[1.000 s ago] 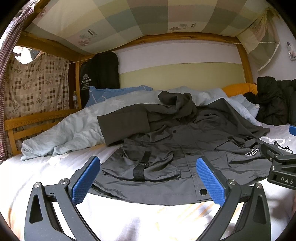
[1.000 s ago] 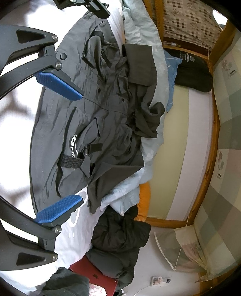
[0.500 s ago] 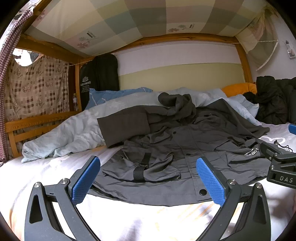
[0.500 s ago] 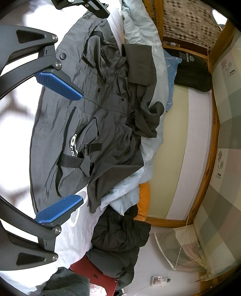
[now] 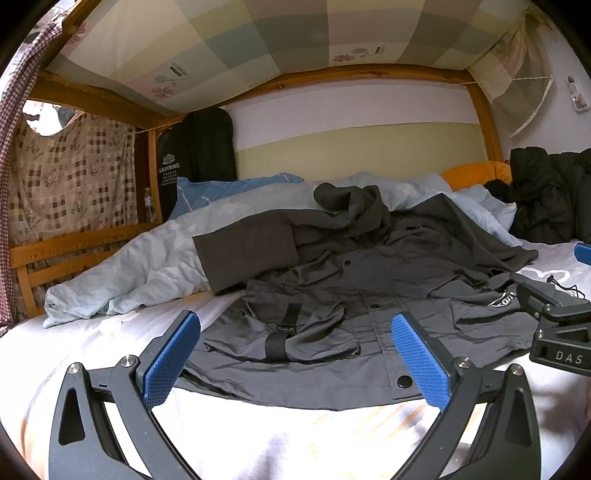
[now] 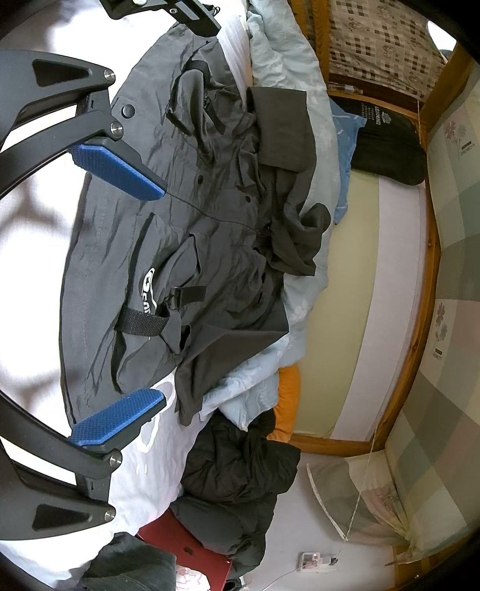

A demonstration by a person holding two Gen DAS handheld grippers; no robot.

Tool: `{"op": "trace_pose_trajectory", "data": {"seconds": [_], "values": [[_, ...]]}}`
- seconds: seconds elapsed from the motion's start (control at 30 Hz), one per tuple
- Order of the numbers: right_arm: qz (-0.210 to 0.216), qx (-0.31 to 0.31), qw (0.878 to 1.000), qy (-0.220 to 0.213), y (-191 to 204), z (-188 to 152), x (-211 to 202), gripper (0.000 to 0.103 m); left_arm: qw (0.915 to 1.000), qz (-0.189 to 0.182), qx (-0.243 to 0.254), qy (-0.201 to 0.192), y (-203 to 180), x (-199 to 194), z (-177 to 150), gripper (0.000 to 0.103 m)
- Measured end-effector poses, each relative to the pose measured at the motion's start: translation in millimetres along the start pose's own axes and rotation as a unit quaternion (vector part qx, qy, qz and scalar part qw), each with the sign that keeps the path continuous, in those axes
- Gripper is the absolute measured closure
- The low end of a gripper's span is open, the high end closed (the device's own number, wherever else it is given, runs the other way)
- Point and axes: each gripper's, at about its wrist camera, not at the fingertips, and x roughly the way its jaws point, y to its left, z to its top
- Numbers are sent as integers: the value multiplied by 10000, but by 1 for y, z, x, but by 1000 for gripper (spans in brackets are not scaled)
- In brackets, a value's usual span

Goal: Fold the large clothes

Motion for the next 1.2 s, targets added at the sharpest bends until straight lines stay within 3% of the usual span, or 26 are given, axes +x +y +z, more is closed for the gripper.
{"op": "trace_pose_trajectory", "data": {"seconds": [1.2], "values": [[7, 10, 10000, 12, 0, 1, 0, 0, 10000, -21, 79, 29, -3, -3, 0, 0]]}}
